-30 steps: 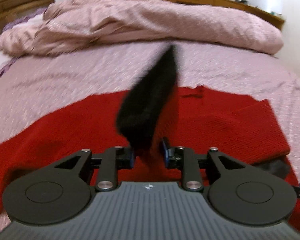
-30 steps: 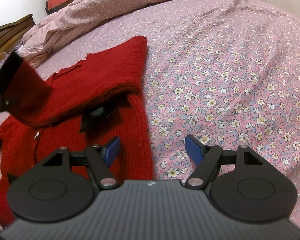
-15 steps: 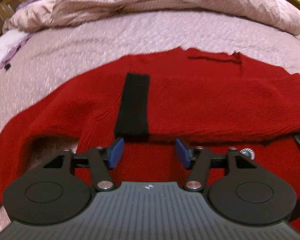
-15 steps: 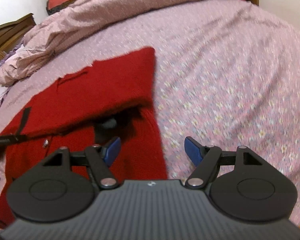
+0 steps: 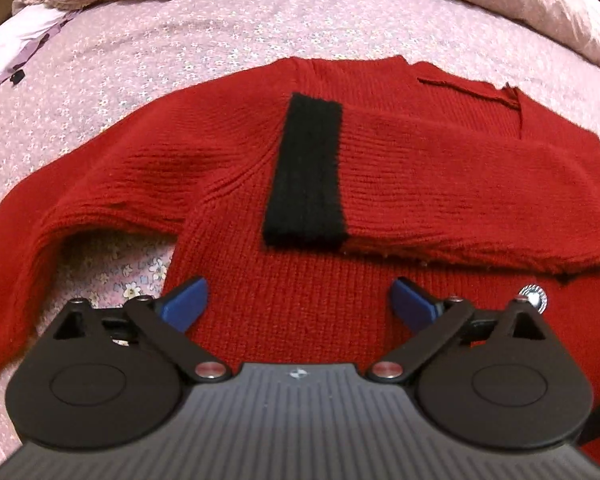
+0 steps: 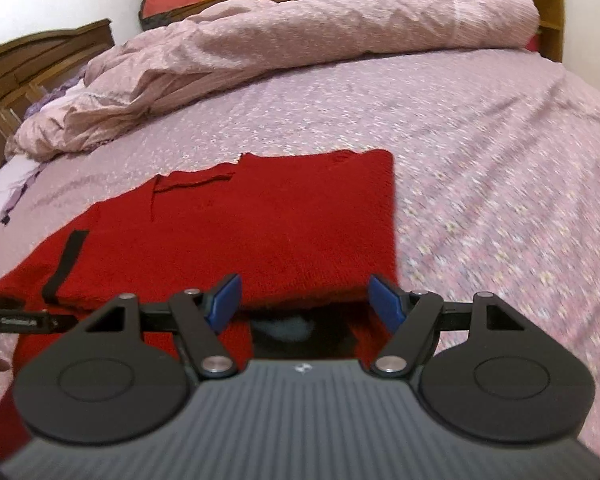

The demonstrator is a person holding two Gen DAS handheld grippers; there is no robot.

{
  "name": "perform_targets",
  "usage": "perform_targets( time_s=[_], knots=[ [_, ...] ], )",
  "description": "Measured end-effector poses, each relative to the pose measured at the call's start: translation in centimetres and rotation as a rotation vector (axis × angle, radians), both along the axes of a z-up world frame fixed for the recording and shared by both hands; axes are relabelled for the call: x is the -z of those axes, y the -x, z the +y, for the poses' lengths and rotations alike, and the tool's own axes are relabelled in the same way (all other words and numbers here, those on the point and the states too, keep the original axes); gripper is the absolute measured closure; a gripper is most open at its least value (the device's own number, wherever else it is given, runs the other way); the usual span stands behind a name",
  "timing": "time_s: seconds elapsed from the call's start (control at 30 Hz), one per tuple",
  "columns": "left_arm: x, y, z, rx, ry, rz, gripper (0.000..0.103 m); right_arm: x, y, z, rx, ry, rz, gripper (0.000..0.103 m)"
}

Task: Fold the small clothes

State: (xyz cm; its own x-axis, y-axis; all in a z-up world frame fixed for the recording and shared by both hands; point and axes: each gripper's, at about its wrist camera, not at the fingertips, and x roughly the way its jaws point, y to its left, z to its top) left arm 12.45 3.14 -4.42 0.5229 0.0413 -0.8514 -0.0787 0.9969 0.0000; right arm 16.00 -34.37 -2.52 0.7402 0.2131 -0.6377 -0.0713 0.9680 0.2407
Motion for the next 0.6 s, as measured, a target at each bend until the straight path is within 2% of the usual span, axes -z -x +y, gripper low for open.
perform_targets(
  time_s=[0.17,0.33,0.37,0.5,0.6],
  knots=[
    [0.2,0.1,0.1,0.003,0.008,-0.007,0.0,0.9,-1.9,0.9,-0.024,0.037,0.019,0.031],
    [-0.8,-0.1,0.7,0.019,0.042,0.018,0.0,2.3,-3.0,0.9,-0.029,0.012,0.063,0.031],
    [-1.4,0.0,0.7,0.021,0.026,-0.007,0.0,2.5,-3.0,0.9,-0.031,0.006,0.065,0.031],
    [-3.7,0.0,-0.2,0.061,-0.132,-0.141,0.0,2.5,-3.4,1.0,-0.073,0.017,0.082,0.03],
    [-4.9,-1.2,0.0,0.082,-0.105,-0.174,0.0,2.3,-3.5,0.6,-0.094,0.009,0.092,0.03]
  ],
)
